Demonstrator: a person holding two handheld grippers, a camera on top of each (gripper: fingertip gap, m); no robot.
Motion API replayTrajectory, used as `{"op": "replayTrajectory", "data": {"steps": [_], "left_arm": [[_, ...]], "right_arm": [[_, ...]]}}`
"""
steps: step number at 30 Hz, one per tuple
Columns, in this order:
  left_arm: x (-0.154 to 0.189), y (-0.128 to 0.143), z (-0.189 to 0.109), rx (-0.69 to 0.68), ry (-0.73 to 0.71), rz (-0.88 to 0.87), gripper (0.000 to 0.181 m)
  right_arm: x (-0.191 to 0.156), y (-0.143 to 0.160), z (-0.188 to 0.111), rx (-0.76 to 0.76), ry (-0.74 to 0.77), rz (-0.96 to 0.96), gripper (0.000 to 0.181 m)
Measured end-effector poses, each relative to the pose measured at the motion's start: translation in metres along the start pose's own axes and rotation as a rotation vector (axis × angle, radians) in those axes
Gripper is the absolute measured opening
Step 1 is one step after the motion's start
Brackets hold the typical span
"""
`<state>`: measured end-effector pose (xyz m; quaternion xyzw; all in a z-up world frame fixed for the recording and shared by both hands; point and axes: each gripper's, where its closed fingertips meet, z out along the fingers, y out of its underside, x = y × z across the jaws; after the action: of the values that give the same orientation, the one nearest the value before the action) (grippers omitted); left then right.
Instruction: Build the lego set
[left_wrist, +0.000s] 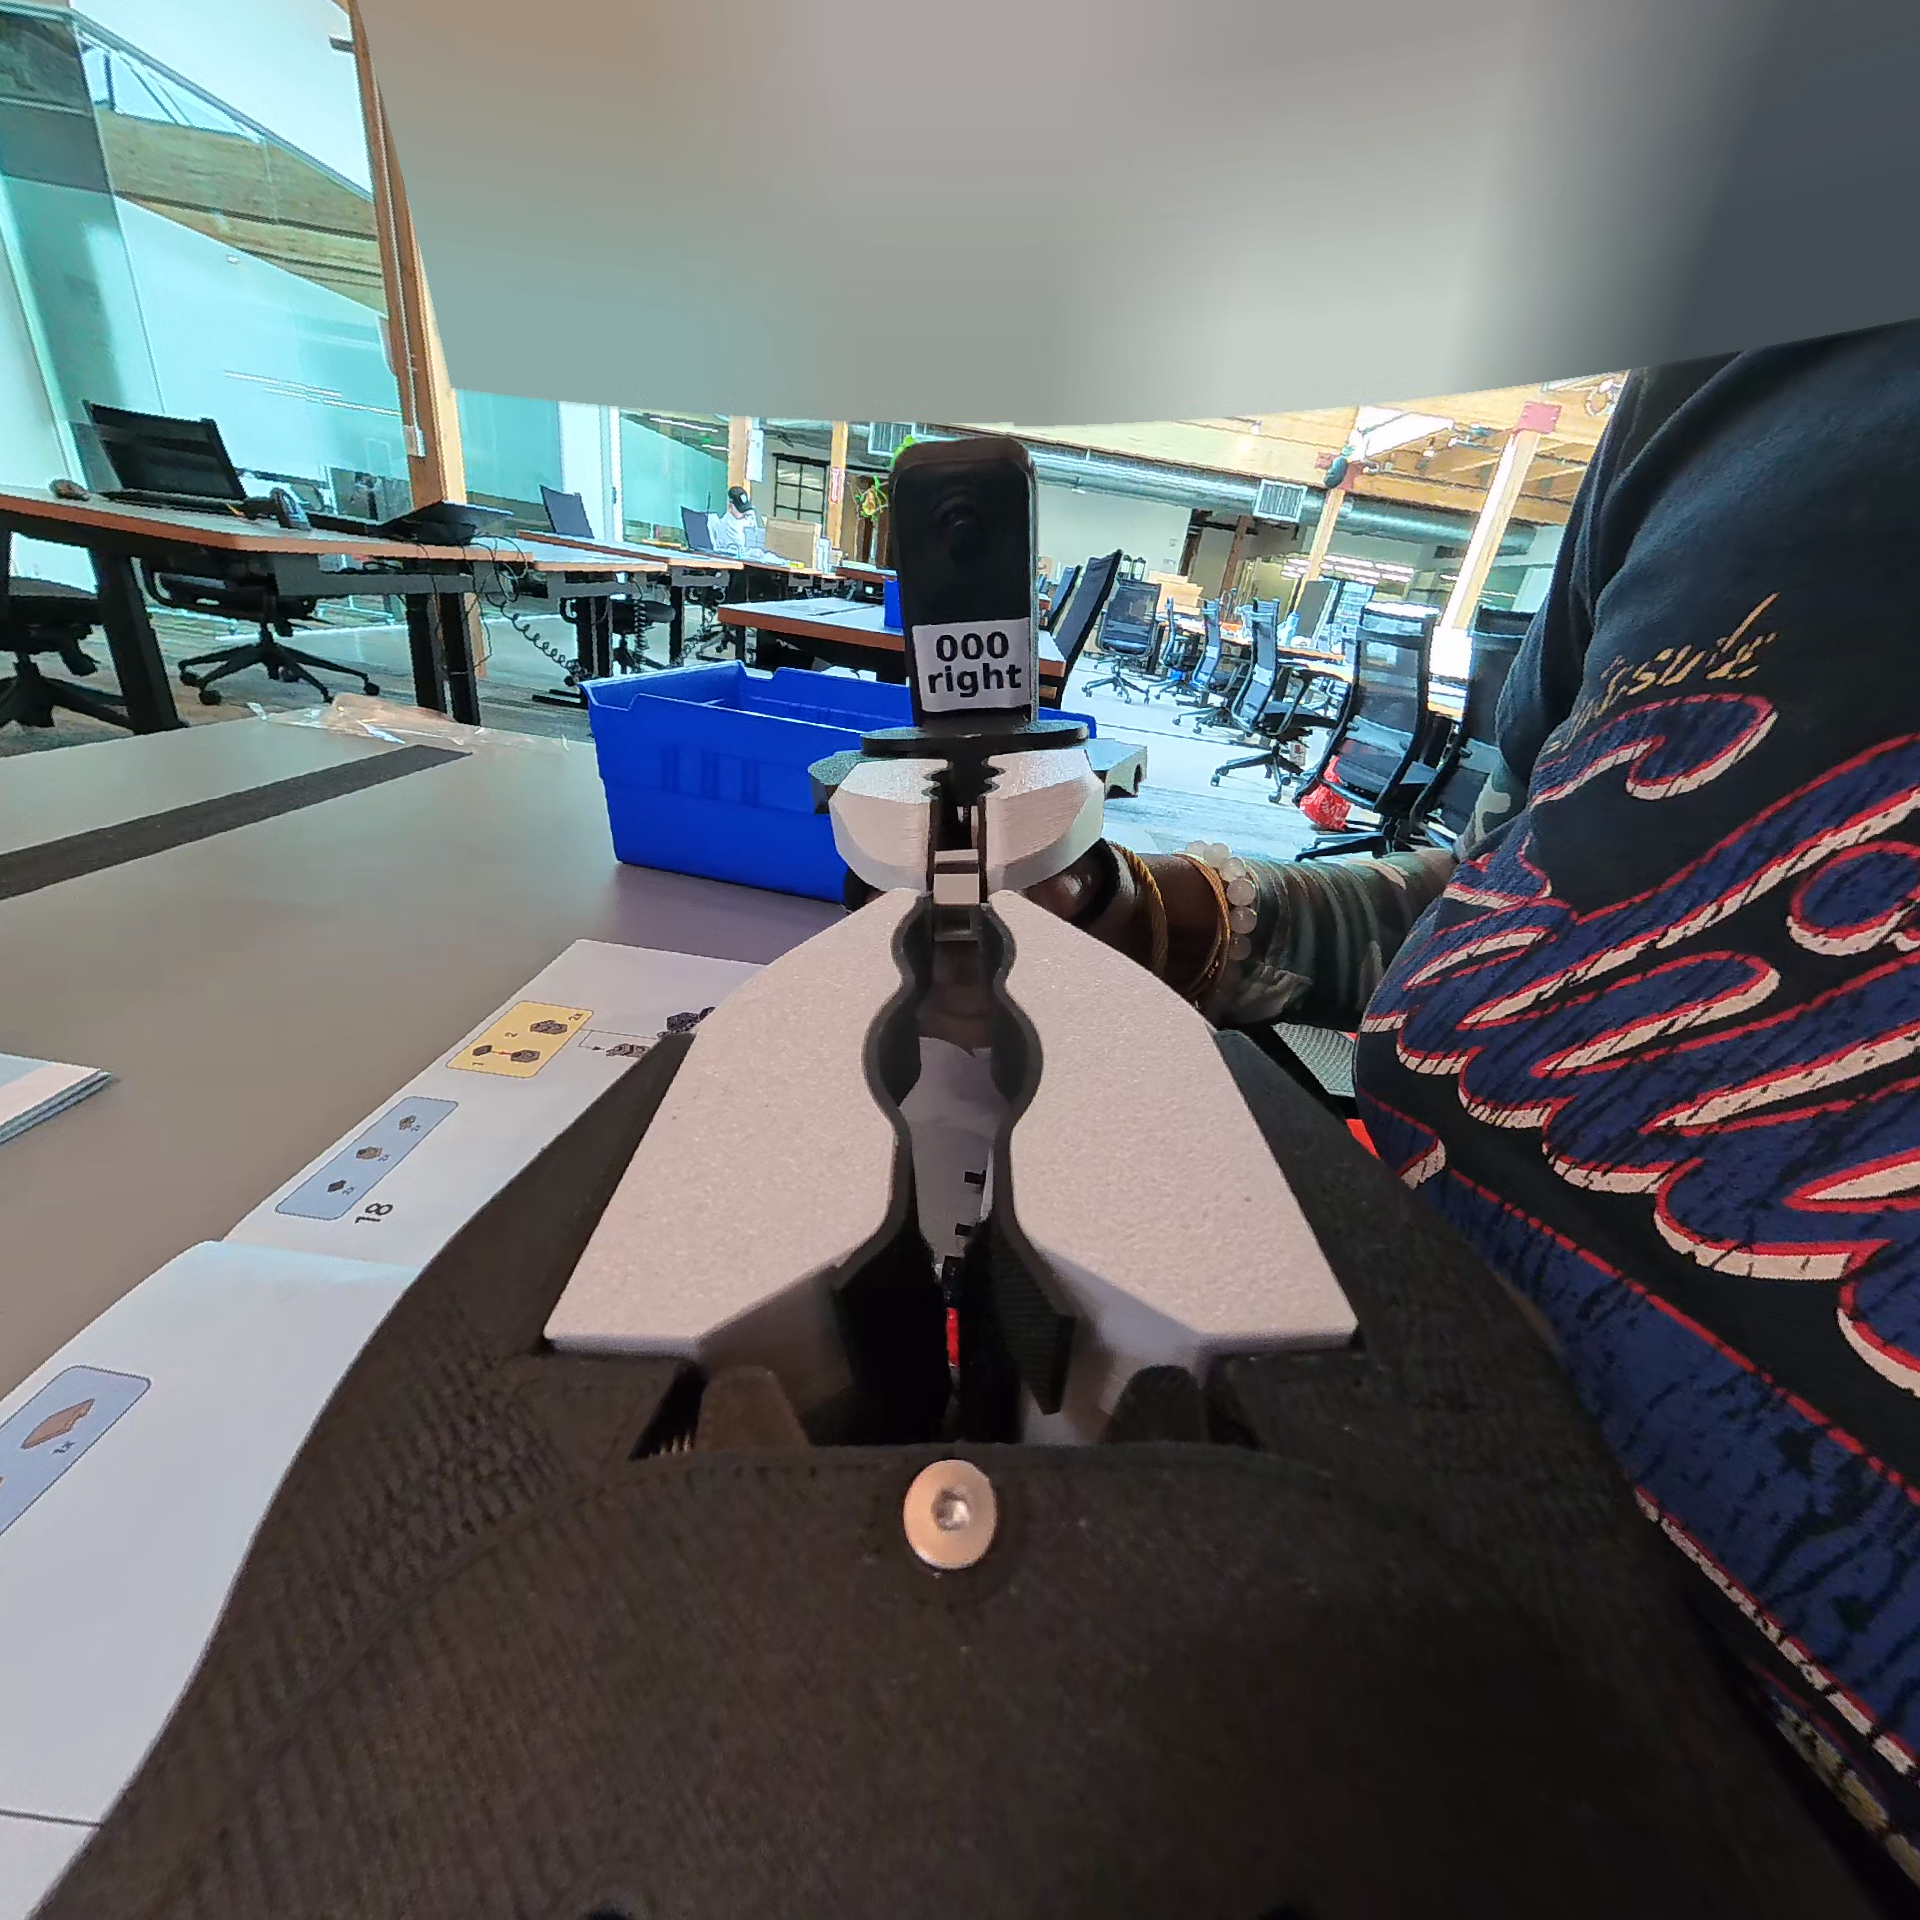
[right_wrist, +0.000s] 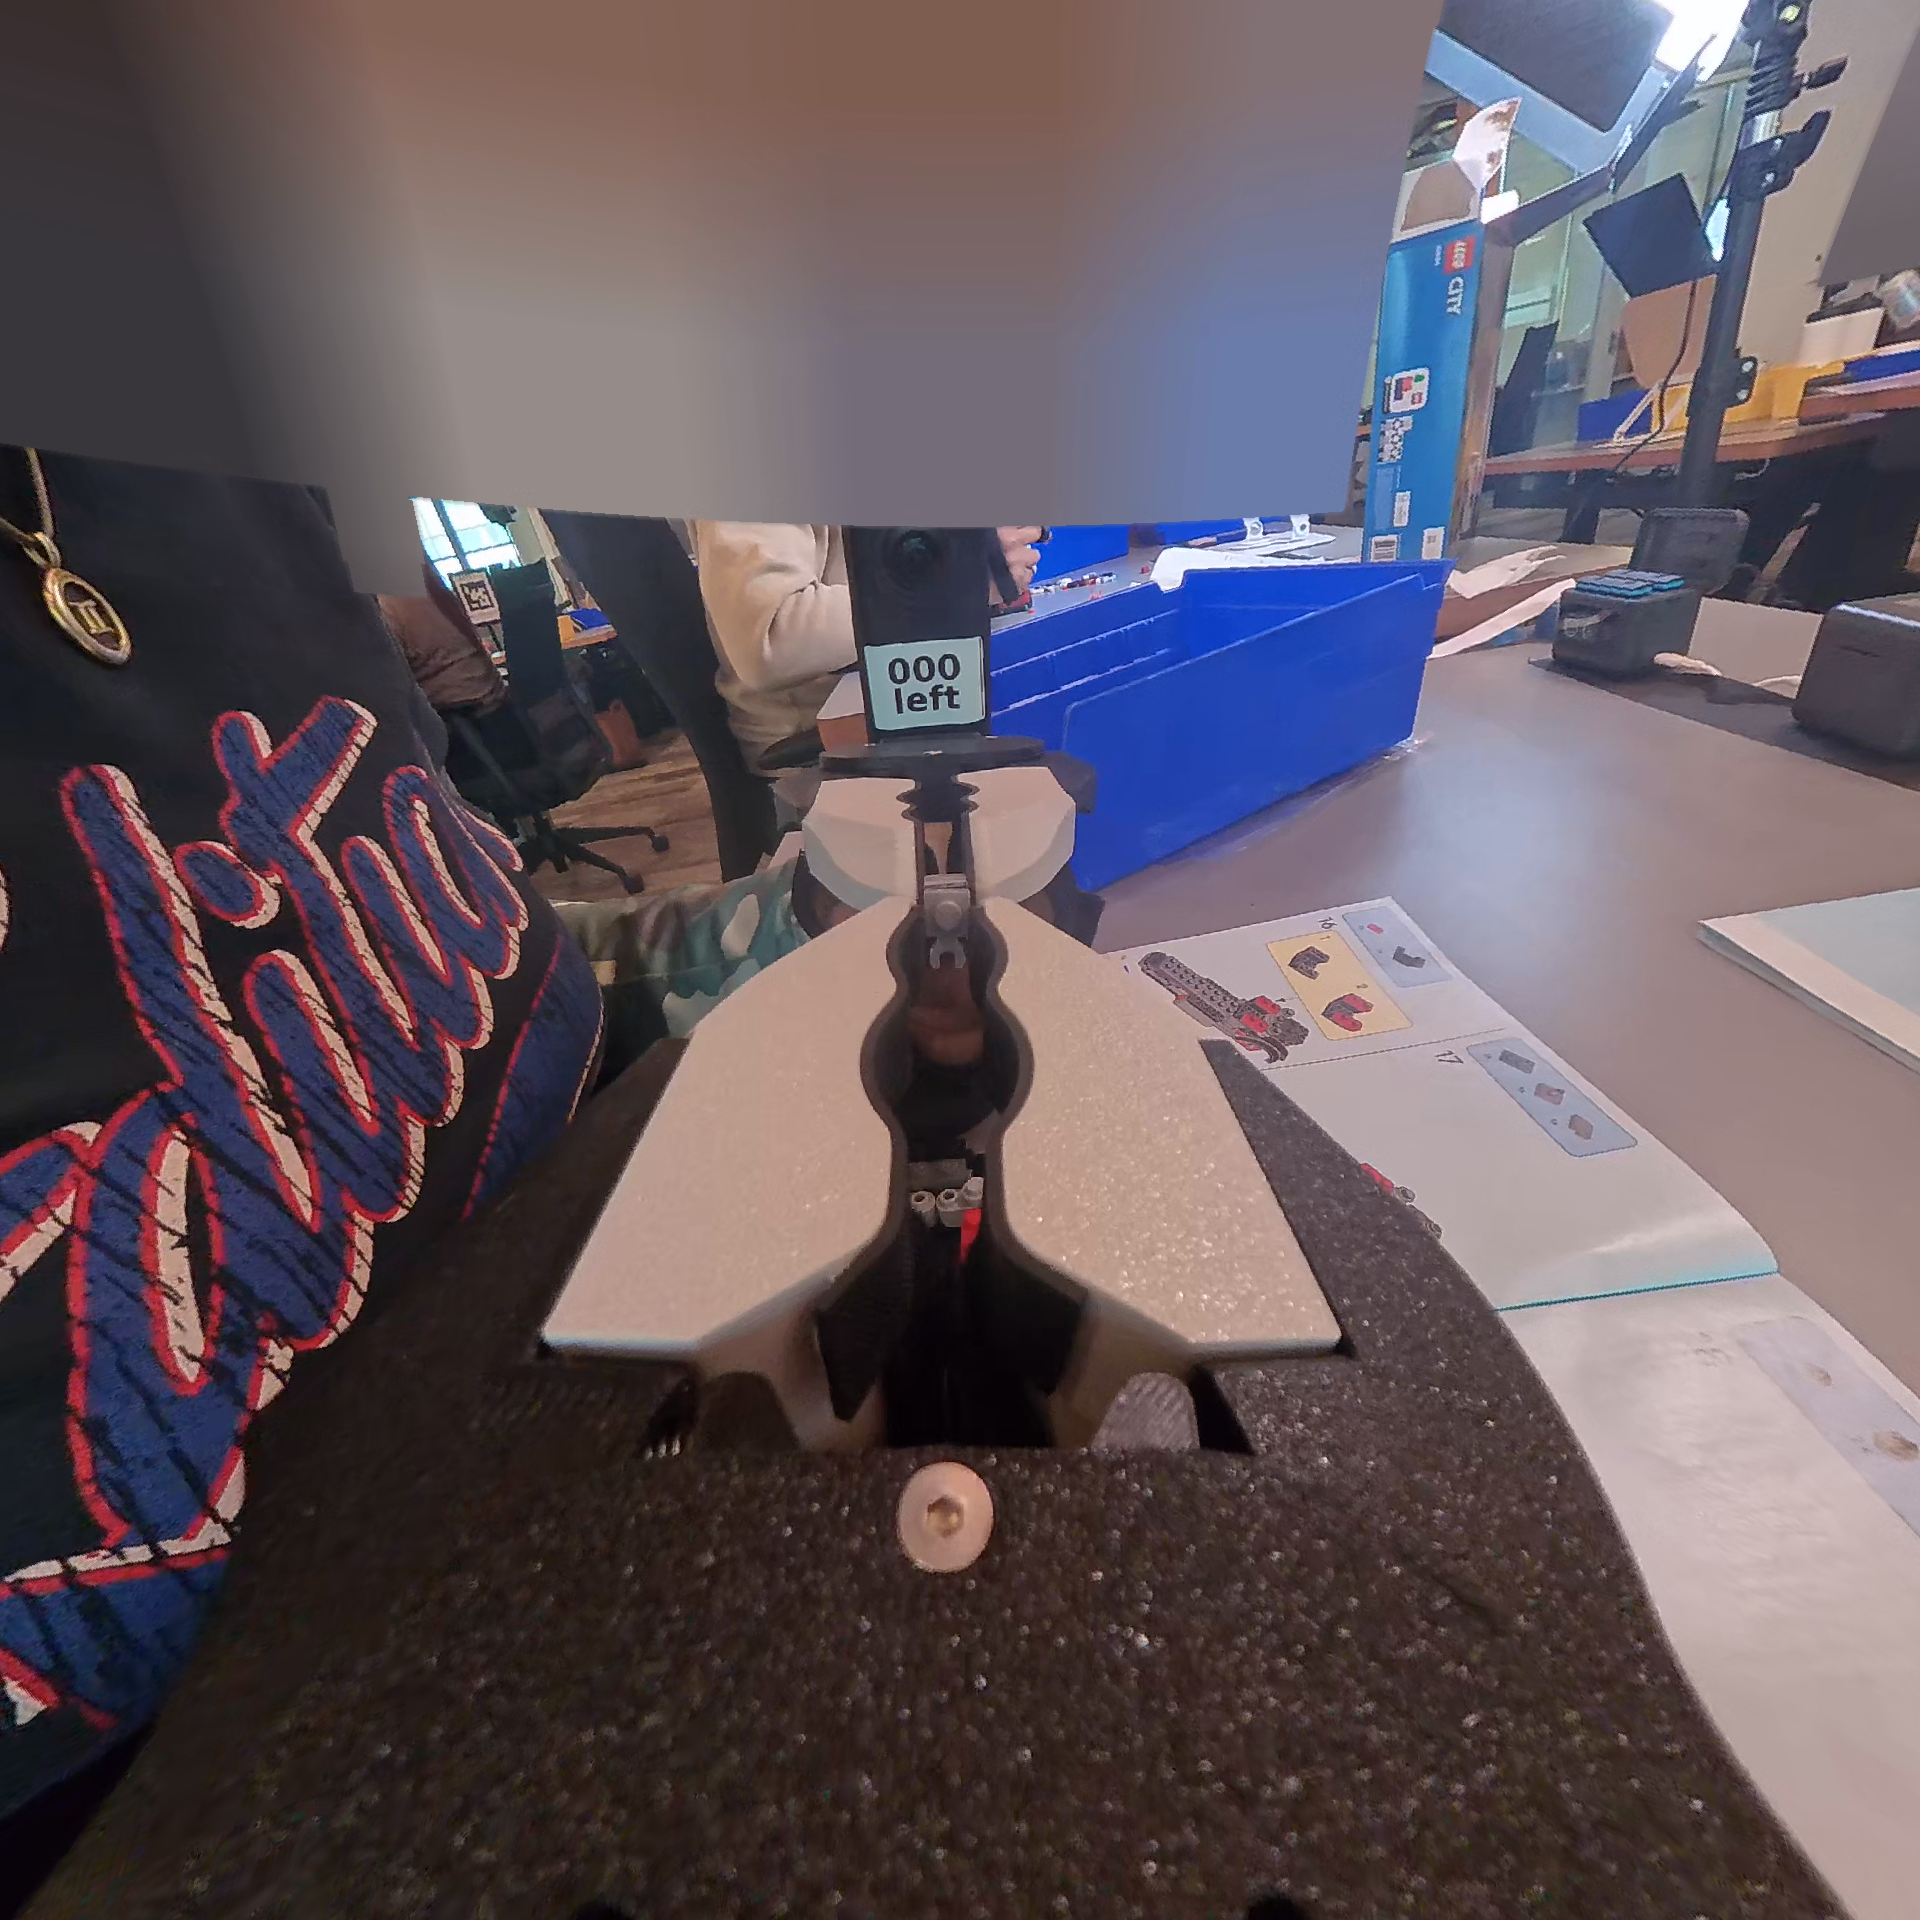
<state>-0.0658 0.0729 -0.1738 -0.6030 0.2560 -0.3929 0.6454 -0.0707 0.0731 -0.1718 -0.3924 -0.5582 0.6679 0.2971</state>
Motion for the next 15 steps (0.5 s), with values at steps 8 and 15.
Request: {"op": "replayTrajectory", "data": {"steps": [8, 15], "left_arm": [[0.0003, 0.0007, 0.0004, -0.004, 0.004, -0.003, 0.007], [0.0004, 0.0007, 0.0004, -0.004, 0.001, 0.000, 0.007]], "right_arm": [[-0.0002, 0.0006, -0.0005, 0.003, 0.010, -0.005, 0.008], [0.0001, 0.0008, -0.0005, 0.008, 0.012, 0.004, 0.008]]}}
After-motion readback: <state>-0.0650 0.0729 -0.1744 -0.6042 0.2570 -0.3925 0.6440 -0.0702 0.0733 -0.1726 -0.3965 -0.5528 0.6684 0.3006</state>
